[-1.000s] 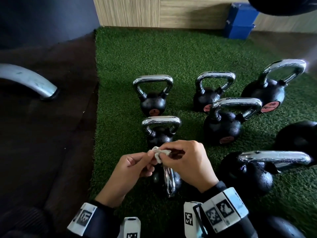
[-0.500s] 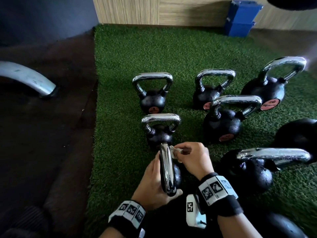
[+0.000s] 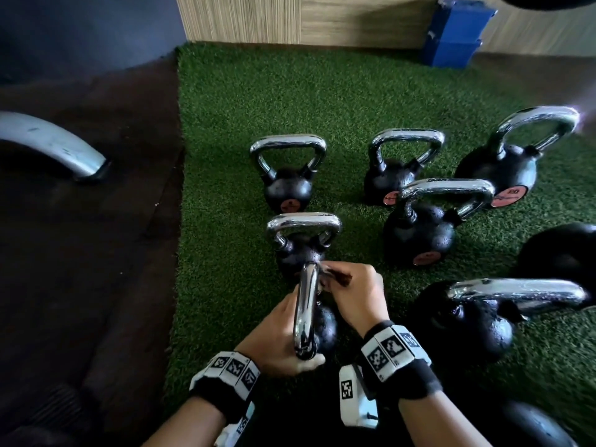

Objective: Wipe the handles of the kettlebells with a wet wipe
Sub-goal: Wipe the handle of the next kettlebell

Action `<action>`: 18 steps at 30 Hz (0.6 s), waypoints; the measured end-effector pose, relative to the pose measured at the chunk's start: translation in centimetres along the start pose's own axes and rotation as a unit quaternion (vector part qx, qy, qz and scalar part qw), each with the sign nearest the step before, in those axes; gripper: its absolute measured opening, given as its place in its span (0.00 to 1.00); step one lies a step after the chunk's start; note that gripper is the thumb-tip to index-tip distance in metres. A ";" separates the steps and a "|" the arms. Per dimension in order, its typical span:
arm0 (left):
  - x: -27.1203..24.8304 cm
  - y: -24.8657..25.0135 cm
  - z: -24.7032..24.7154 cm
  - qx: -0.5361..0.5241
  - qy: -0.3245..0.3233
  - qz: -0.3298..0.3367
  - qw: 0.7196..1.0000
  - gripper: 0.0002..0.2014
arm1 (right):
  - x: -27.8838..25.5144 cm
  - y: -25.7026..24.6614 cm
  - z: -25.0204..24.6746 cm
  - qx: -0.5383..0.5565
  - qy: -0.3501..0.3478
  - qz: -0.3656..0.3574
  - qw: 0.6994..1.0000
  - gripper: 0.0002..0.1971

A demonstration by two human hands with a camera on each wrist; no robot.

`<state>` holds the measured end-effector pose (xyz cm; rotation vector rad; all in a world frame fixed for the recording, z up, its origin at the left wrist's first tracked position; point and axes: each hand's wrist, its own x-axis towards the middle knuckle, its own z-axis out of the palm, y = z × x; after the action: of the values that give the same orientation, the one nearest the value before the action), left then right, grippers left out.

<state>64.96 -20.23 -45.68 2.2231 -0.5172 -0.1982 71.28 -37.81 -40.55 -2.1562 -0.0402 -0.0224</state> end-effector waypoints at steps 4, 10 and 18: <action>-0.1 0.2 -0.2 -0.007 0.001 -0.008 1.000 0.56 | -0.2 -0.3 0.3 0.004 -0.022 -0.005 1.000 0.12; 0.6 -0.1 -0.3 -0.013 -0.009 -0.007 1.000 0.58 | 0.7 -0.6 -0.2 -0.043 -0.006 -0.066 0.997 0.13; 0.6 -2.4 0.2 -0.049 -0.014 -0.018 0.999 0.55 | -1.8 -2.1 -0.9 -0.026 0.011 -0.246 0.969 0.13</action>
<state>66.18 -19.28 -47.61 2.1370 -0.4721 -0.2678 69.38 -37.40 -38.34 -2.1465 -0.5668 -0.3377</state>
